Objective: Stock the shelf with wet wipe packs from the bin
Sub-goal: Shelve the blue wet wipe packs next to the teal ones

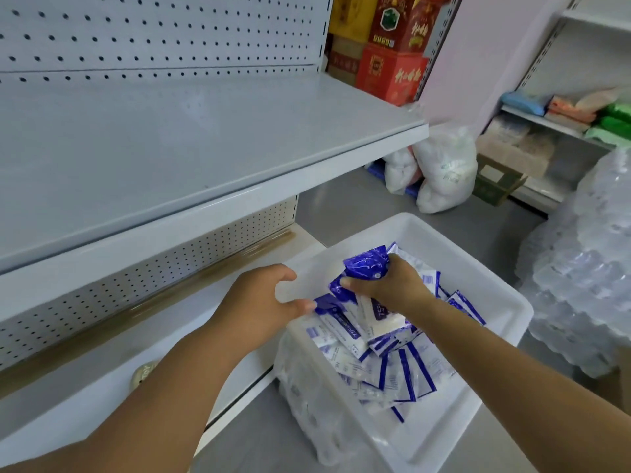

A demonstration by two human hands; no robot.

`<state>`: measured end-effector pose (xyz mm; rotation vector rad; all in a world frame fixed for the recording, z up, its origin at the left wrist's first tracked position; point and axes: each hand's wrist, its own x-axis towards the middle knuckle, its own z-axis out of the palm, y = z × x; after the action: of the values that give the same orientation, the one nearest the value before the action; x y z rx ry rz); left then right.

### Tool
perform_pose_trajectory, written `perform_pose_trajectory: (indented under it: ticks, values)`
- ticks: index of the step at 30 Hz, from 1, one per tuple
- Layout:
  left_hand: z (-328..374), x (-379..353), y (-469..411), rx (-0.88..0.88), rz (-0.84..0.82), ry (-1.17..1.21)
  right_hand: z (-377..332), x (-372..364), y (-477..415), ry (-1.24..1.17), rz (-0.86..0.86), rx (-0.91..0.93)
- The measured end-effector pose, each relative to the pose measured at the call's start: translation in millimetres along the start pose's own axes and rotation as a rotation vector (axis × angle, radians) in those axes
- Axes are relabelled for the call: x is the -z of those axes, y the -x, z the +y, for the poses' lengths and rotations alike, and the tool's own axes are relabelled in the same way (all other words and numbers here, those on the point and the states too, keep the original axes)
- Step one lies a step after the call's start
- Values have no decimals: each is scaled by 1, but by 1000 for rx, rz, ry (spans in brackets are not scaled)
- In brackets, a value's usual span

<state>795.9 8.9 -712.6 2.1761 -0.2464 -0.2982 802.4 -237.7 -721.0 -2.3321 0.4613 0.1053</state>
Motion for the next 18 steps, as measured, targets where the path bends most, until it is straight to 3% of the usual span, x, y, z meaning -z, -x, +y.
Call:
perform_pose_trajectory:
  ticks: [3,9,13,18]
  values:
    - [18,3,9,27,-12,262,-24,20,19,-383,68,-9]
    - [60,12,40,25,-131,540,-92,47,58,-914,-12,106]
    - [87,36,50,-69,-120,725,-145,53,81,-1027,-89,165]
    - [102,84,51,-98,158,790,-199,61,93,-1020,-198,286]
